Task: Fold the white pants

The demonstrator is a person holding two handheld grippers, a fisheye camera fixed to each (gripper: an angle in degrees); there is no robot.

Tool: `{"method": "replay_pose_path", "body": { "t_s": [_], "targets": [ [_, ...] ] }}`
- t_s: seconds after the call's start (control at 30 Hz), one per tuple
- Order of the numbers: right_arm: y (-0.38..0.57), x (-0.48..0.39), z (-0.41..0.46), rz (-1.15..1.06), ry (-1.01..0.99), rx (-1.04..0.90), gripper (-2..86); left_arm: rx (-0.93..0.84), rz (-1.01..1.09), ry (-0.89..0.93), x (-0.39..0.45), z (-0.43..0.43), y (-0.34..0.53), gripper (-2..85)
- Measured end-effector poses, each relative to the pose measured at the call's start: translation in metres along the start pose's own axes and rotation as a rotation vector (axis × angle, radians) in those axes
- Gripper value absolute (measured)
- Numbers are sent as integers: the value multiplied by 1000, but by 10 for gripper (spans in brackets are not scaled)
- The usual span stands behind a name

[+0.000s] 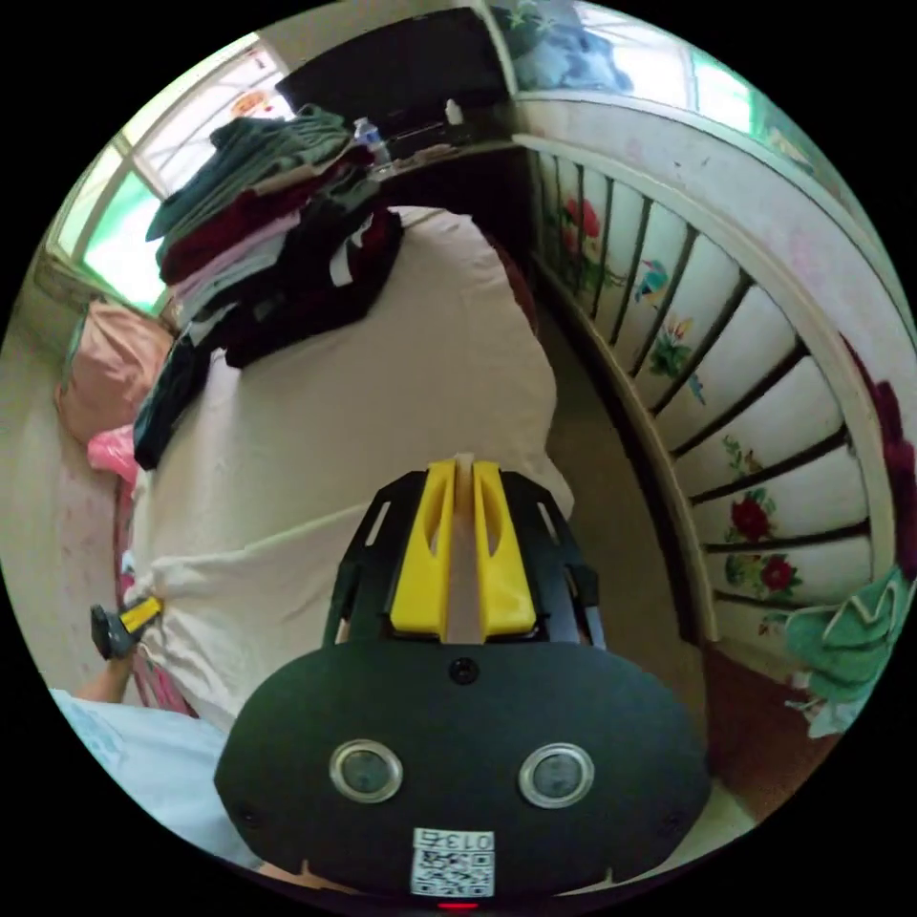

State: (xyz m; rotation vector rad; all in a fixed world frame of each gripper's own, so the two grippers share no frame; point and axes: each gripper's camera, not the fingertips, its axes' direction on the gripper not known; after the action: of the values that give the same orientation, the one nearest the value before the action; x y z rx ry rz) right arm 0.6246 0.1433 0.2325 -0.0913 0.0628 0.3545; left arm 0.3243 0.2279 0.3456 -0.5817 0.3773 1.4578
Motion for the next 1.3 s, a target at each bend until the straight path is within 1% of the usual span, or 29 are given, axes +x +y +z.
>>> {"method": "replay_pose_path", "body": {
  "t_s": [0.07,0.1,0.13,0.17,0.2,0.23,0.27,0.3,0.33,0.37,0.4,0.43,0.47,0.5,0.53,0.6,0.63,0.67,0.7,0.73,0.8,0.87,0.93,1.0,1.03,1.1,1.17,1.2,1.3],
  "targets": [
    [5,13,9,125,-33,-9,67,6,-9,-14,9,-3,9,-2],
    [11,23,3,222,-68,35,71,3,-9,-9,10,-5,11,-2],
    [15,25,-5,248,-81,79,73,-18,-27,-8,10,-9,18,-1],
    [22,19,-24,246,-81,174,69,-28,-87,-48,6,-14,32,0],
    [27,2,-41,205,-52,243,61,-19,-133,-69,3,-17,41,1],
    [29,-10,-49,169,-48,272,55,-5,-242,-99,-6,-21,64,4],
    [33,-39,-59,71,-94,316,45,-12,-355,-121,-16,-21,90,9],
    [37,-73,-61,-22,-149,325,37,-20,-412,-126,-21,-20,104,12],
    [39,-92,-60,-65,-167,322,36,-45,-518,-123,-30,-15,132,22],
    [44,-136,-53,-170,-209,305,32,-77,-624,-107,-37,-8,160,36],
    [51,-186,-40,-278,-257,275,32,-87,-677,-92,-40,-5,175,45],
    [56,-212,-32,-330,-285,251,31,-107,-780,-53,-45,2,202,63],
    [66,-266,-13,-447,-357,176,34,-74,-853,-3,-48,5,227,64],
    [79,-321,7,-562,-427,93,38,-40,-874,22,-48,5,237,65],
    [86,-347,17,-605,-446,56,40,-3,-890,60,-47,5,251,69],
    [121,-448,48,-771,-531,-49,55,23,-867,42,-43,-2,260,85],
    [131,-472,54,-817,-542,-84,56,42,-863,-13,-41,-11,264,106],
    [152,-519,66,-916,-557,-150,59,49,-872,-93,-39,-19,268,135],
    [174,-558,77,-1004,-549,-186,59,50,-875,-125,-38,-21,271,137],
    [184,-575,81,-1042,-543,-198,60,53,-849,-120,-36,-17,276,141],
    [222,-635,97,-1180,-552,-276,60,14,-778,-22,-37,3,281,130],
    [252,-670,104,-1287,-569,-344,61,18,-757,67,-43,22,292,110],
    [287,-699,105,-1422,-564,-373,62,7,-707,91,-50,26,298,90],
    [336,-728,104,-1603,-548,-385,63,13,-639,108,-56,24,305,71],
    [348,-734,104,-1645,-538,-387,63,20,-608,113,-59,23,312,64],
    [391,-754,116,-1778,-442,-387,58,46,-608,149,-65,24,327,60],
    [416,-764,130,-1850,-340,-380,47,74,-628,201,-73,28,346,58],
    [425,-770,132,-1856,-301,-339,36,75,-631,208,-74,29,349,58],
    [433,-780,125,-1833,-328,-308,30,80,-608,219,-80,30,362,60]
  ]
}}
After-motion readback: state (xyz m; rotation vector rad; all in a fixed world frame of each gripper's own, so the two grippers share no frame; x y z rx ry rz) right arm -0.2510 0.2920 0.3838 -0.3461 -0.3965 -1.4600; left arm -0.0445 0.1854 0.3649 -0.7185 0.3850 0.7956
